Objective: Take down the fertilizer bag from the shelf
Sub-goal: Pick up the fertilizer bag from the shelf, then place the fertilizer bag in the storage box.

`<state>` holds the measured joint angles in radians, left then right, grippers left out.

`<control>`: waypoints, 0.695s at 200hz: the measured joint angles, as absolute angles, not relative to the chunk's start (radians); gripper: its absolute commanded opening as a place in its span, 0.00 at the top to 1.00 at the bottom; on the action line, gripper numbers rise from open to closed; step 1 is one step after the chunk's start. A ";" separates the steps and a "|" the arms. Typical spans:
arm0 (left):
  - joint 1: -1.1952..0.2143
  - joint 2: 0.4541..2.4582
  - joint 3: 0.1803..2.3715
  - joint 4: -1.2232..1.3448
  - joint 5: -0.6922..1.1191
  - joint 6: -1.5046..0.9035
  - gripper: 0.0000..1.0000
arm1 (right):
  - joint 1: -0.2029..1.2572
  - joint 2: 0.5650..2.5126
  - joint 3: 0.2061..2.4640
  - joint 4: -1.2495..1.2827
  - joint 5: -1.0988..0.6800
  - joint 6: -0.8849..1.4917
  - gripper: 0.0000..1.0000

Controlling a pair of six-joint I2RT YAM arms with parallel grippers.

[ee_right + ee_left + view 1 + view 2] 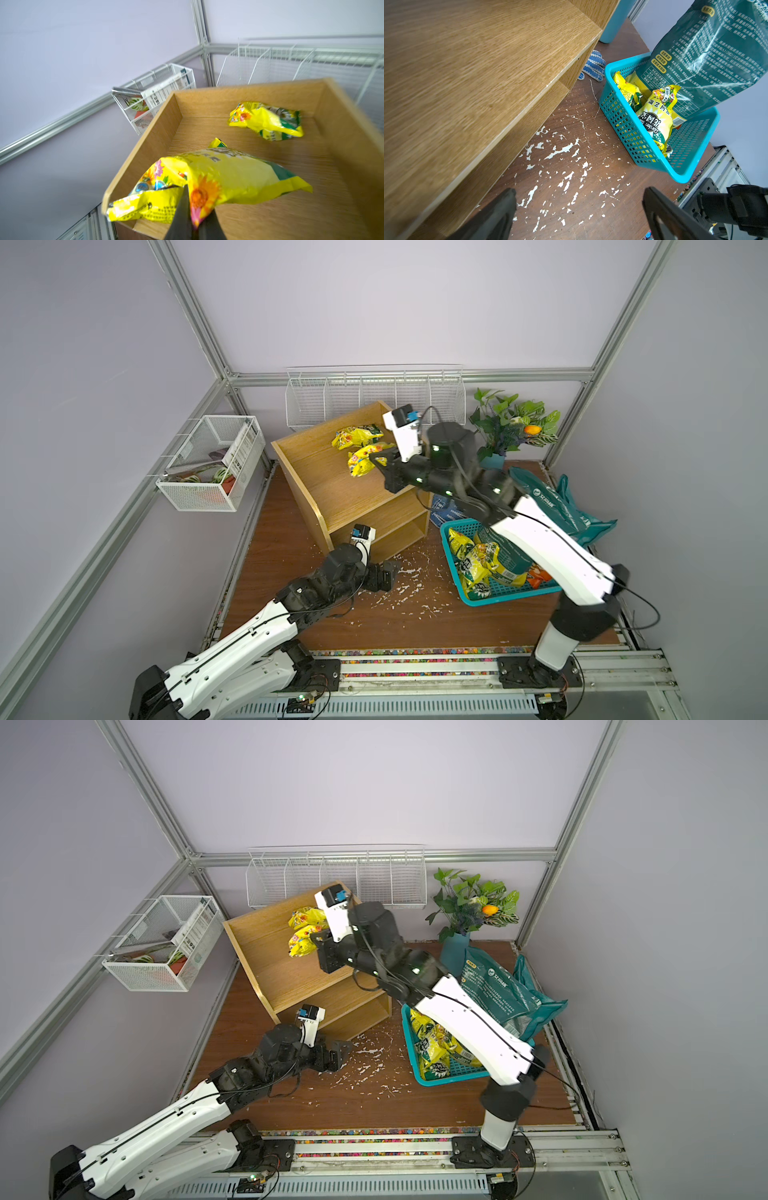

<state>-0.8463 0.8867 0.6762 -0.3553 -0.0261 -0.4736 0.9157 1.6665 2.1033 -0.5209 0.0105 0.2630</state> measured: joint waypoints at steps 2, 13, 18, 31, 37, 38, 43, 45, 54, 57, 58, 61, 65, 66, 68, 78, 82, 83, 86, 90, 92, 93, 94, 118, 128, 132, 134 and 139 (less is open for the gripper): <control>-0.846 0.889 0.677 -0.354 -0.026 -0.473 0.00 | 0.916 1.649 2.093 -0.519 0.018 0.259 1.00; -0.846 0.899 0.684 -0.347 -0.025 -0.468 0.00 | 0.916 1.567 2.038 -0.514 0.038 0.243 1.00; -0.846 0.903 0.686 -0.344 -0.025 -0.466 0.00 | 0.917 1.526 2.006 -0.509 0.053 0.237 1.00; -0.846 0.913 0.691 -0.335 -0.021 -0.462 0.00 | 0.917 1.423 1.922 -0.508 0.101 0.222 1.00; -0.846 0.919 0.693 -0.330 -0.020 -0.461 0.00 | 0.916 1.381 1.885 -0.510 0.128 0.219 1.00; -0.846 0.920 0.693 -0.329 -0.020 -0.460 0.00 | 0.916 1.371 1.876 -0.511 0.133 0.218 1.00; -0.846 0.925 0.694 -0.325 -0.019 -0.459 0.00 | 0.916 1.336 1.845 -0.518 0.159 0.216 1.00; -0.846 0.927 0.694 -0.323 -0.018 -0.459 0.00 | 0.916 1.322 1.832 -0.521 0.167 0.216 1.00; -0.846 0.937 0.694 -0.315 -0.016 -0.458 0.01 | 0.916 1.261 1.776 -0.540 0.216 0.216 1.00; -0.846 0.941 0.694 -0.313 -0.014 -0.458 0.00 | 0.916 1.244 1.757 -0.543 0.231 0.216 1.00; -0.846 0.943 0.695 -0.312 -0.014 -0.458 0.00 | 0.916 1.239 1.753 -0.544 0.235 0.216 1.00; -0.846 0.947 0.695 -0.310 -0.012 -0.458 0.00 | 0.916 1.216 1.731 -0.554 0.253 0.218 1.00; -0.846 0.952 0.696 -0.308 -0.009 -0.458 0.00 | 0.916 1.196 1.710 -0.565 0.271 0.220 1.00; -0.846 0.953 0.696 -0.308 -0.009 -0.458 0.00 | 0.916 1.189 1.702 -0.571 0.278 0.220 1.00; -0.846 0.957 0.697 -0.306 -0.007 -0.458 0.00 | 0.916 1.180 1.694 -0.577 0.286 0.222 1.00; -0.846 0.970 0.700 -0.300 -0.001 -0.458 0.00 | 0.916 1.129 1.640 -0.614 0.334 0.236 1.00; -0.846 0.976 0.702 -0.299 0.001 -0.458 0.00 | 0.916 1.109 1.620 -0.635 0.353 0.244 1.00; -0.846 0.977 0.702 -0.298 0.001 -0.458 0.00 | 0.916 1.103 1.613 -0.640 0.360 0.248 1.00; -0.846 0.981 0.704 -0.297 0.002 -0.458 0.00 | 0.916 1.092 1.601 -0.653 0.371 0.252 1.00; -0.846 0.986 0.706 -0.295 0.004 -0.458 0.00 | 0.916 1.076 1.582 -0.672 0.388 0.264 1.00; -0.846 0.989 0.708 -0.294 0.005 -0.458 0.00 | 0.916 1.069 1.573 -0.682 0.397 0.271 1.00; -0.846 0.990 0.709 -0.294 0.006 -0.458 0.00 | 0.916 1.066 1.570 -0.685 0.399 0.272 1.00; -0.846 0.991 0.709 -0.294 0.006 -0.458 0.00 | 0.916 1.064 1.567 -0.690 0.402 0.274 1.00; -0.846 1.017 0.726 -0.279 0.013 -0.458 0.01 | 0.916 0.997 1.465 -0.804 0.469 0.372 1.00; -0.846 1.026 0.729 -0.268 0.017 -0.459 0.01 | 0.916 0.983 1.432 -0.852 0.480 0.420 1.00; -0.846 1.028 0.730 -0.266 0.019 -0.459 0.01 | 0.916 0.979 1.418 -0.871 0.482 0.440 1.00; -0.846 1.029 0.730 -0.263 0.020 -0.459 0.01 | 0.916 0.978 1.411 -0.881 0.483 0.451 1.00; -0.846 1.031 0.731 -0.260 0.022 -0.459 0.01 | 0.916 0.974 1.396 -0.902 0.485 0.475 1.00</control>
